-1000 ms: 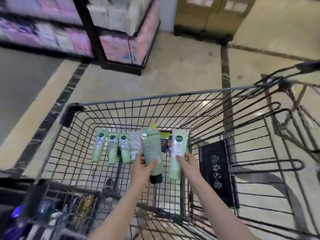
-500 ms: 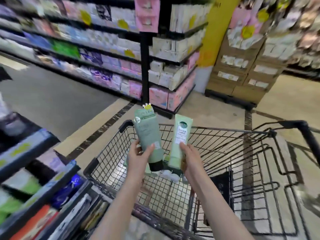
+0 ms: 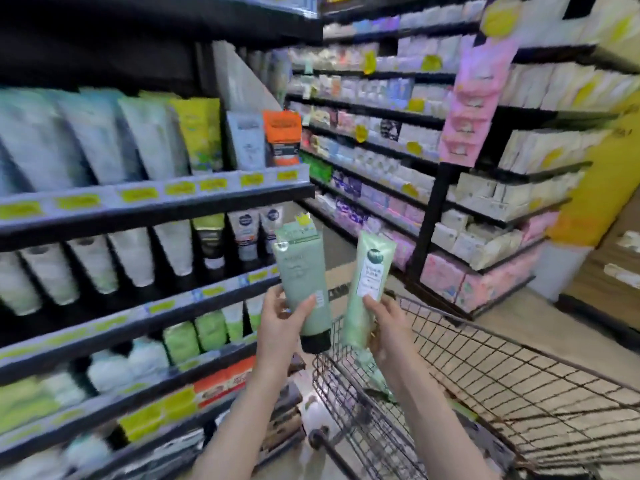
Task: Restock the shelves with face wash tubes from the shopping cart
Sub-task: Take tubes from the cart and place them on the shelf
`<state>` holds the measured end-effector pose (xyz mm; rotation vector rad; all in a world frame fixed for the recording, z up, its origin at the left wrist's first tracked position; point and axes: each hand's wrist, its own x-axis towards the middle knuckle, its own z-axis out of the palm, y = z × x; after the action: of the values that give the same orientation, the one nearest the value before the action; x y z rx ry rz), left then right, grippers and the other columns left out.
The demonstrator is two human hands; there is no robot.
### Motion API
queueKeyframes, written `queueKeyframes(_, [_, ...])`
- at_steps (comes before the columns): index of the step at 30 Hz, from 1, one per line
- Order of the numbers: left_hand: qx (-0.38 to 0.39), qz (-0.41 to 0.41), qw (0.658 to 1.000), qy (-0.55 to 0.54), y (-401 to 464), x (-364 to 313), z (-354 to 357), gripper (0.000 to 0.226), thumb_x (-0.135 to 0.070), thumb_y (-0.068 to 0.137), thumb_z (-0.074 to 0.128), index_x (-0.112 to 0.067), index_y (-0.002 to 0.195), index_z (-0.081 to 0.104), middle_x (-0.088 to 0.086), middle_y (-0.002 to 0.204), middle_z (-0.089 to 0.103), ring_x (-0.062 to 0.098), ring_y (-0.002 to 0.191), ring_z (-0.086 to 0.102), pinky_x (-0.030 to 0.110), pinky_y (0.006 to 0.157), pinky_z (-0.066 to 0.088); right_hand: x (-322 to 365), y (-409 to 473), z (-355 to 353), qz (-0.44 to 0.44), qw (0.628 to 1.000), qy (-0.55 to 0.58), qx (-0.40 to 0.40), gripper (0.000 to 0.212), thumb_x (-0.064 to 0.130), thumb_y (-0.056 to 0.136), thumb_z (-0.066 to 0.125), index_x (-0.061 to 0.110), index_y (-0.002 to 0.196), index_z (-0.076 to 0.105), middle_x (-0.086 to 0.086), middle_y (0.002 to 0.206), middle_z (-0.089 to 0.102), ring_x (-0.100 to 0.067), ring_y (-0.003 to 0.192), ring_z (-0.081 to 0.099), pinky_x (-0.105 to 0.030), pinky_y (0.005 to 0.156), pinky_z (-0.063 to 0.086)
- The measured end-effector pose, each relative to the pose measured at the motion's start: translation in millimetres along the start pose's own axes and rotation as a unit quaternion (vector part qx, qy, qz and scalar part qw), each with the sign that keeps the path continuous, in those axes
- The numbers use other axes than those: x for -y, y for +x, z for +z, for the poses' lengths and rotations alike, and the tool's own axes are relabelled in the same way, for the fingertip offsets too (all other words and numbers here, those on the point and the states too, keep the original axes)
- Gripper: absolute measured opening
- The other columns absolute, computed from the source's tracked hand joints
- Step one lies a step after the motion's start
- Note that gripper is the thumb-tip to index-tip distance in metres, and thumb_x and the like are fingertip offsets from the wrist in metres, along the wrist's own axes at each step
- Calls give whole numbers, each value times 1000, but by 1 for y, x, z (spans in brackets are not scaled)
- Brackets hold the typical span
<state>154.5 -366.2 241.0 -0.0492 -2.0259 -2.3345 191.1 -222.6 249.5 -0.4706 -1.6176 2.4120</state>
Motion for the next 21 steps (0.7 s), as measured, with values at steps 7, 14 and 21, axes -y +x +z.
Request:
queueKeyframes(7, [-108, 44, 993, 29, -21, -28, -106, 28, -19, 79, 72, -29, 95, 51, -3, 97, 64, 10, 82, 61, 22, 66, 52, -33, -22, 98, 26, 994, -3, 103, 8, 11, 92, 54, 12, 100, 57, -5, 86, 66, -11, 65, 66, -27, 56, 53])
queueKeyframes(14, [-197, 38, 979, 30, -52, -44, -225, 30, -21, 82, 70, -31, 100, 48, -5, 100, 61, 9, 86, 61, 23, 64, 50, -84, -66, 197, 75, 978, -36, 191, 20, 18, 93, 55, 10, 112, 55, -5, 90, 65, -17, 78, 63, -28, 58, 51])
queueKeyframes(21, [-262, 21, 963, 60, -71, -50, -335, 31, -22, 82, 70, -22, 106, 51, -4, 98, 62, 8, 81, 61, 19, 59, 47, -133, -109, 288, 102, 962, -71, 241, 14, 21, 92, 57, 14, 105, 58, -6, 97, 66, -20, 83, 64, -36, 69, 52])
